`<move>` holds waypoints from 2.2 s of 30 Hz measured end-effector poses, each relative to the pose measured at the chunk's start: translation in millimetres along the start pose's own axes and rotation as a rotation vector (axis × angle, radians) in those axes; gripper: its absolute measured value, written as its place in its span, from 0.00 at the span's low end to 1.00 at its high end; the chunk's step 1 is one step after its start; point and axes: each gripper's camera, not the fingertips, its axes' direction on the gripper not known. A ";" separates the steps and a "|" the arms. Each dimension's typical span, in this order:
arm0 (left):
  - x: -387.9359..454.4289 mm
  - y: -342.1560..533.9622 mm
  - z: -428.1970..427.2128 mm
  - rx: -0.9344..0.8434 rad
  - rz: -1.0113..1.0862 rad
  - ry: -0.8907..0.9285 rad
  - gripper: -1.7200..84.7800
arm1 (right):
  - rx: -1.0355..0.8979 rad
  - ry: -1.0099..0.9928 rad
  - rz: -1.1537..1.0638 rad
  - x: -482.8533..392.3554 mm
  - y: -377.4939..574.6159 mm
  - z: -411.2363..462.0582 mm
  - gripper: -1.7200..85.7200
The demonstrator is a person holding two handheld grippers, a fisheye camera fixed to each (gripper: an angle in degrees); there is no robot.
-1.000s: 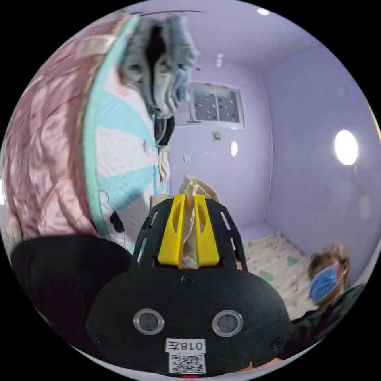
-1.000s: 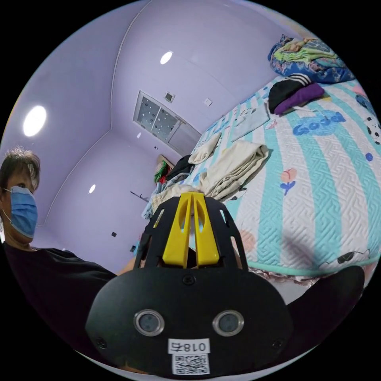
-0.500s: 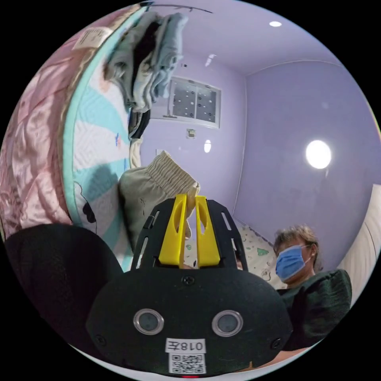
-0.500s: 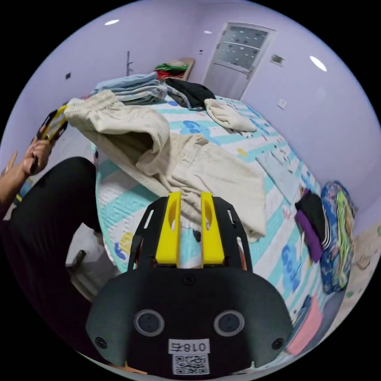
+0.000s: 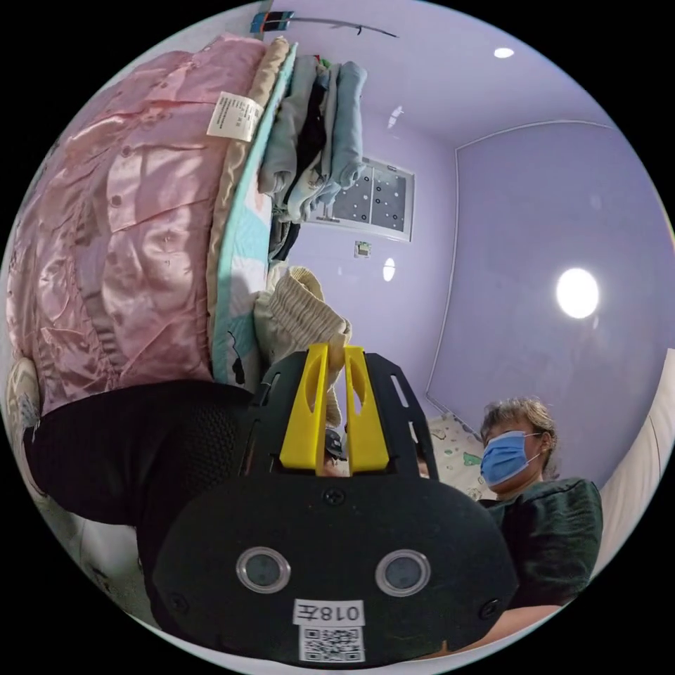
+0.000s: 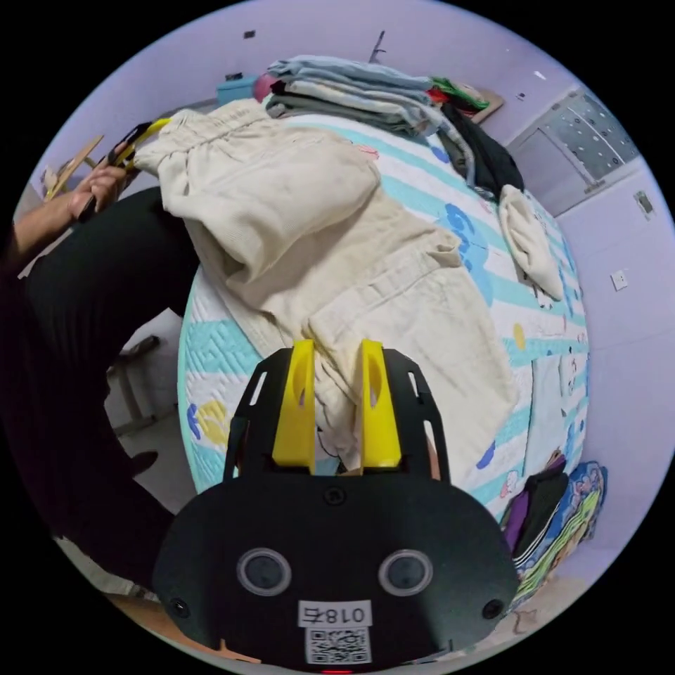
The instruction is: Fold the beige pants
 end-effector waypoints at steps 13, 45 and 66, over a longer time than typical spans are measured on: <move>-12.6 3.3 14.6 -0.068 0.095 0.022 0.07 | 0.946 -0.472 1.003 163.7 296.0 -131.9 0.03; 27.7 35.8 123.5 -0.593 0.360 -0.563 0.15 | 0.940 -0.368 1.655 -78.7 627.3 -22.7 0.05; -12.8 -1.7 179.1 -0.577 0.070 -0.510 0.16 | 0.862 -0.475 1.622 -105.2 637.2 5.5 0.02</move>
